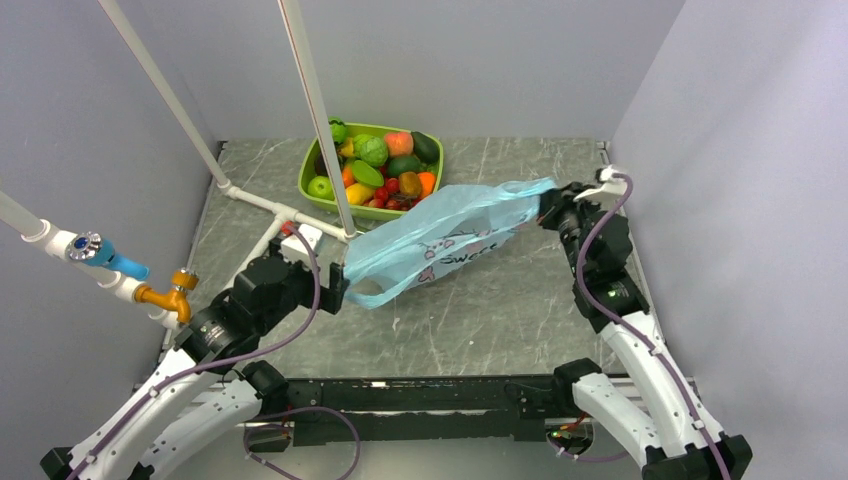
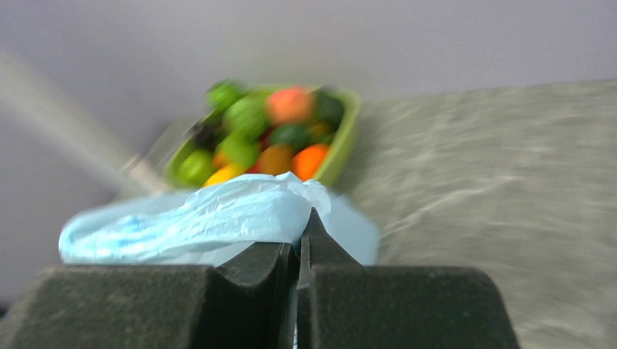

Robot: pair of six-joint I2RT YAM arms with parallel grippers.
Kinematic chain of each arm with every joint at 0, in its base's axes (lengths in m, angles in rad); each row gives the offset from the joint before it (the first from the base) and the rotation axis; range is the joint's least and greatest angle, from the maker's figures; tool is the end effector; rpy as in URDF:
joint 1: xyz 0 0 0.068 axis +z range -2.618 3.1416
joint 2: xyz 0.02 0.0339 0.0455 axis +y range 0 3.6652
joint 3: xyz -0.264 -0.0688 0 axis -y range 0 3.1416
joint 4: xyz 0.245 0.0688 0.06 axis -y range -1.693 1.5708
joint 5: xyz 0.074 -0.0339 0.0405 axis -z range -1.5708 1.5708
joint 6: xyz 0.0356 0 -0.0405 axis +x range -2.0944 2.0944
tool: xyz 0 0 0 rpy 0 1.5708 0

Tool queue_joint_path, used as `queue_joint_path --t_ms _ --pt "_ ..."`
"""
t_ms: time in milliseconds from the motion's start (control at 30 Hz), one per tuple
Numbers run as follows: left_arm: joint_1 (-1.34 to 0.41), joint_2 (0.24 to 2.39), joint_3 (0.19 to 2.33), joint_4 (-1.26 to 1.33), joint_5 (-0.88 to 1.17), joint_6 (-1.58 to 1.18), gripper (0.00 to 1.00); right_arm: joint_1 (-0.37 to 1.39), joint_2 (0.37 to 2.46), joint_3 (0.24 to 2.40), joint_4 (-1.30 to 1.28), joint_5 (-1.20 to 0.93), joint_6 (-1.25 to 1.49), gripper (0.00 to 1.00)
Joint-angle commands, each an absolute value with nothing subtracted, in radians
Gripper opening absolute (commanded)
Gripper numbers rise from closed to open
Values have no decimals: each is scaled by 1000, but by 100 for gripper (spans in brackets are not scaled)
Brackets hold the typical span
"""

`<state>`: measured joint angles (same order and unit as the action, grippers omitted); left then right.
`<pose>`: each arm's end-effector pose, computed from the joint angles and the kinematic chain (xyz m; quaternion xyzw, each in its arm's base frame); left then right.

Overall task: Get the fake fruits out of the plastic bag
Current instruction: Adjust the plastic bag at the center of the board.

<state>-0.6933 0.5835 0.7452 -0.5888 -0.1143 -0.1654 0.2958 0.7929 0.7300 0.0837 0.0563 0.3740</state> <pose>0.1036 -0.0808 0.3123 0.1892 0.8185 -0.1812 0.5113 0.1848 0.0542 0.3483 0.0474 0.6981 0.2161 0.6809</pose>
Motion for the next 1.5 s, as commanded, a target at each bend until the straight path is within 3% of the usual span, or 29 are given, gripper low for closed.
queue_joint_path --t_ms 0,167,233,467,600,700,767,933,1067,1267,1467 --pt "-692 626 740 -469 390 -112 100 397 821 553 293 -515 360 8" --pt "-692 606 756 -435 354 -191 100 703 709 458 128 -302 206 6" --pt "-693 598 775 -429 312 -219 99 720 668 414 107 -261 240 0" --pt "-691 469 788 -436 217 -258 99 722 492 197 157 22 505 0" --pt "-692 424 783 -509 133 -259 99 722 389 95 295 30 551 0" --pt "-692 407 766 -570 33 -277 99 754 489 155 355 -152 494 0" --pt "-692 396 757 -611 -15 -288 99 841 570 235 333 -165 461 0" --pt "-690 374 747 -657 -168 -317 99 1199 671 284 390 91 353 0" --pt "-691 380 753 -658 -229 -333 99 1363 845 347 432 196 277 0" --pt "-691 427 783 -671 -251 -356 99 1396 1015 424 516 183 202 0" --pt "-690 445 774 -652 -245 -366 99 1395 903 398 488 379 152 0"
